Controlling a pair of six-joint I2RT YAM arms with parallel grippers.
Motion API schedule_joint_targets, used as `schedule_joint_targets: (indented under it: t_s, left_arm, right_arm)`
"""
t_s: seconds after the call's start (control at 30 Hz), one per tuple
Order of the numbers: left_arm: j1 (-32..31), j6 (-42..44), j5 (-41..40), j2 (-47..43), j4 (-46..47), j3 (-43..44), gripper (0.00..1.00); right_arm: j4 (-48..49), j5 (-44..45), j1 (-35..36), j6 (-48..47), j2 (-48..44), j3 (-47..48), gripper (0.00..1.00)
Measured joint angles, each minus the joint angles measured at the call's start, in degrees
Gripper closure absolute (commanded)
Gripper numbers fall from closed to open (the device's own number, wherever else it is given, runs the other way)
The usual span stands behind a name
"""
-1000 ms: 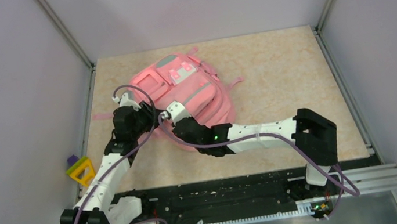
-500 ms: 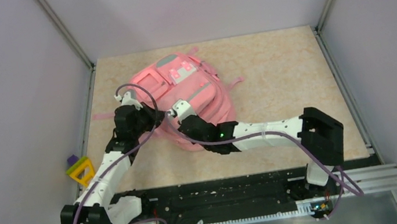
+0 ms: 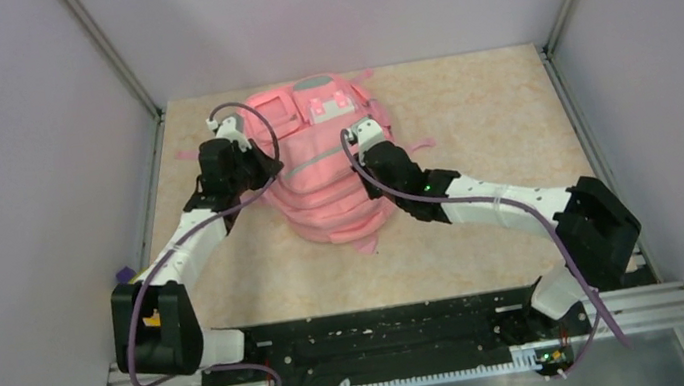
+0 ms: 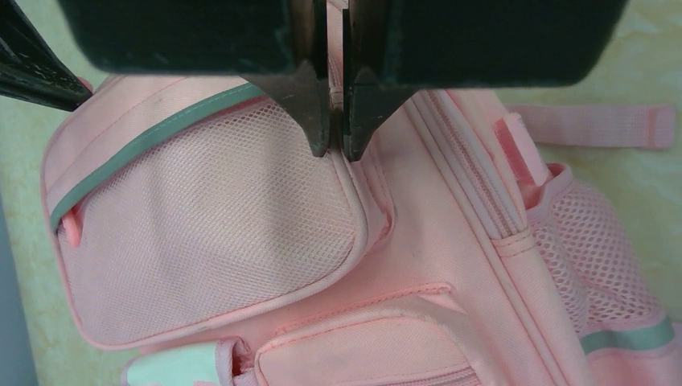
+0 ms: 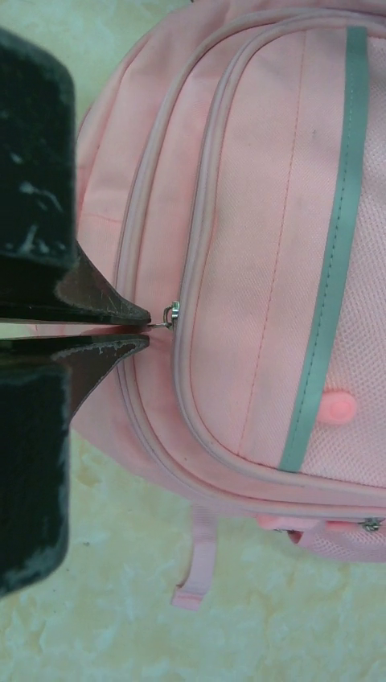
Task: Pack the student bag
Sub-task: Zip the student bag at the center of the board.
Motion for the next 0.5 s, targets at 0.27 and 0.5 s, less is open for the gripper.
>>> schedule_joint_targets:
  t_s: [0.27,0.5]
  left_arm:
    - [-0.3,5.1,-1.1,2.7,-3.1,6.2,0.3]
    - [-2.5,-1.1,-4.1,-8.5,-4.2,-1.4,0.33]
  right_arm:
    - [2.5,-4.8,-2.7,-2.1,-0.4,-0.7,1.0]
    - [4.8,-7.9,-2.9,-1.6,-2.9,-3.7,1.0]
